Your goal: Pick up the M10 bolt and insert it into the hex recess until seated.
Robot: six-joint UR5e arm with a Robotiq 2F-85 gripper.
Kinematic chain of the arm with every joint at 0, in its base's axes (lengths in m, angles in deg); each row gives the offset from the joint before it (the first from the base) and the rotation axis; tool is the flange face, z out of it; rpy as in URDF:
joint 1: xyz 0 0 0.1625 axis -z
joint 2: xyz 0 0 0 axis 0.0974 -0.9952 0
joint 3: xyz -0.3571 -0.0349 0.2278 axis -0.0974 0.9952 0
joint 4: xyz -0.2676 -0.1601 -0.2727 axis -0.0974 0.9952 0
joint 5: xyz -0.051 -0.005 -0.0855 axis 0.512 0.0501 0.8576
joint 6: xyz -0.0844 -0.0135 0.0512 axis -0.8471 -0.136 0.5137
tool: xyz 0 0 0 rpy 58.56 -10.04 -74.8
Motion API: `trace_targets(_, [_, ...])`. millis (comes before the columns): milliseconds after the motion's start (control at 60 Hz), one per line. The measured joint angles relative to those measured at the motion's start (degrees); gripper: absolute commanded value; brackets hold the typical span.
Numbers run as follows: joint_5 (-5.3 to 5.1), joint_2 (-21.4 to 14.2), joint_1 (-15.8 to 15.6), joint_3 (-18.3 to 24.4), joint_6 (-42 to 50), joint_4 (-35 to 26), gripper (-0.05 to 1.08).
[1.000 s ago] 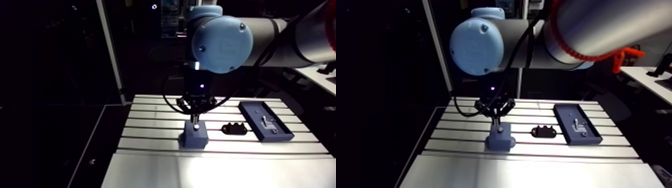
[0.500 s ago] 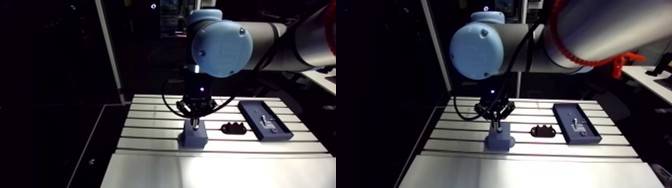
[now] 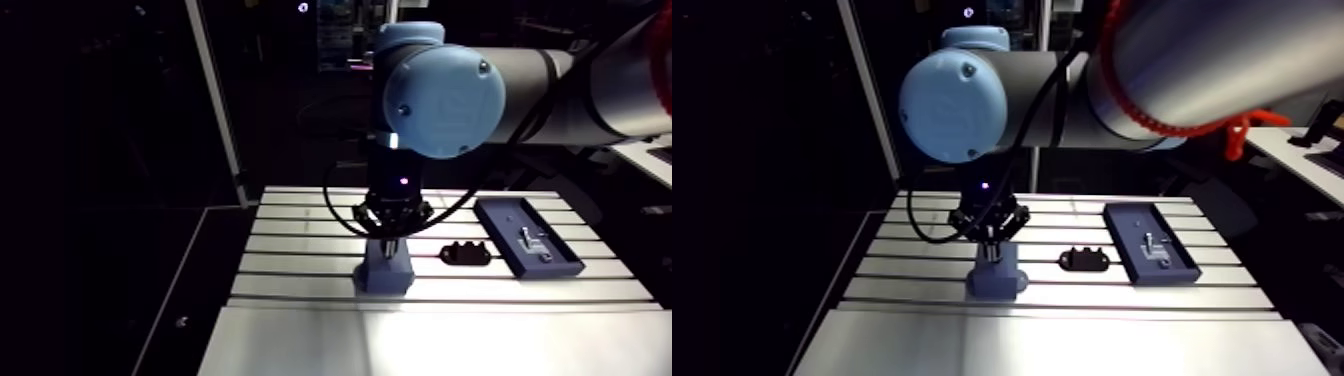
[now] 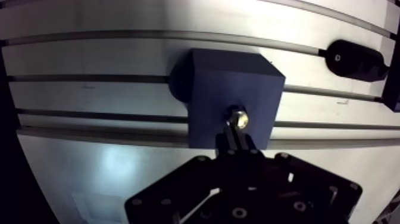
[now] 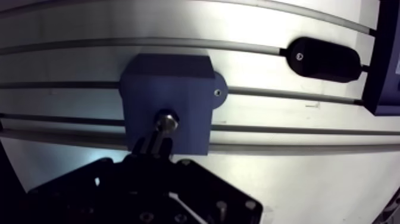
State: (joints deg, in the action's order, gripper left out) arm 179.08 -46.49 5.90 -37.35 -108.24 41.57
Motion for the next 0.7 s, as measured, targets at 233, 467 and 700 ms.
trace_targets(233, [-0.04, 0.2, 0.0, 0.0, -0.1, 0.0, 1.08])
trace_targets(467, [-0.05, 0.3, 0.0, 0.0, -0.2, 0.1, 1.08])
trace_targets(700, [-0.05, 0.6, 0.0, 0.0, -0.2, 0.2, 1.08])
